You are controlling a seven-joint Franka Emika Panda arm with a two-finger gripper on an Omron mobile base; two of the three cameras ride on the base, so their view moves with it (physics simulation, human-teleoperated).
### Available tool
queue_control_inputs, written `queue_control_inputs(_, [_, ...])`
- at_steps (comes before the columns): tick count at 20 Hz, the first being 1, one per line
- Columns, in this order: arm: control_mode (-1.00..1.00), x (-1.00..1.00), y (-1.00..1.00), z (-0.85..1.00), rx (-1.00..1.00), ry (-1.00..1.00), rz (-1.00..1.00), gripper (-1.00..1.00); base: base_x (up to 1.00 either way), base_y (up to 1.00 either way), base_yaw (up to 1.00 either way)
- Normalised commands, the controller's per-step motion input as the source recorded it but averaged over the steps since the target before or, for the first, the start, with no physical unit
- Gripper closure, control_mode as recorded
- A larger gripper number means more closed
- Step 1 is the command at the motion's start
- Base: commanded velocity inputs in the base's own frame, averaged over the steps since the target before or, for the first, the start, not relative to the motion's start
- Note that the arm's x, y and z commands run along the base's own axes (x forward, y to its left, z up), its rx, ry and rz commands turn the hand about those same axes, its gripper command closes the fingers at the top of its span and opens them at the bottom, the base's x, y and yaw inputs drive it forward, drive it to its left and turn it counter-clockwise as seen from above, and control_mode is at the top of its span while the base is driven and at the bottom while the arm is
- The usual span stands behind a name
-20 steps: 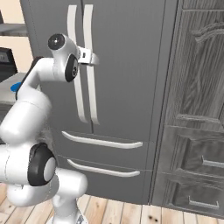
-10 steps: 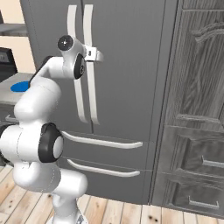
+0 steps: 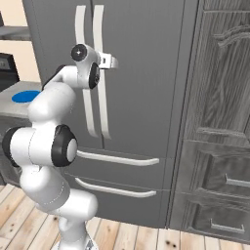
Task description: Move the hot dog bun to the plate on the dining table and place the condiment next to that plate. Then navigate to the fridge and take the sausage and place it on the plate as well.
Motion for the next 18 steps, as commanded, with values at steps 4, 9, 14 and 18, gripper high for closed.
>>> queue_control_inputs(4, [-1.00, 0.62, 0.00, -0.06, 0.00, 0.00, 0.02, -1.00, 0.00, 0.00, 0.00])
queue_control_inputs(9, [-1.00, 0.62, 0.00, -0.12, 0.00, 0.00, 0.02, 1.00, 0.00, 0.00, 0.00])
queue_control_inputs(14, [-1.00, 0.18, -0.01, -0.05, -0.02, 0.05, 0.04, 1.00, 0.00, 0.00, 0.00])
queue_control_inputs(18, [-1.00, -0.27, -0.03, -0.09, -0.03, 0.05, 0.00, 1.00, 0.00, 0.00, 0.00])
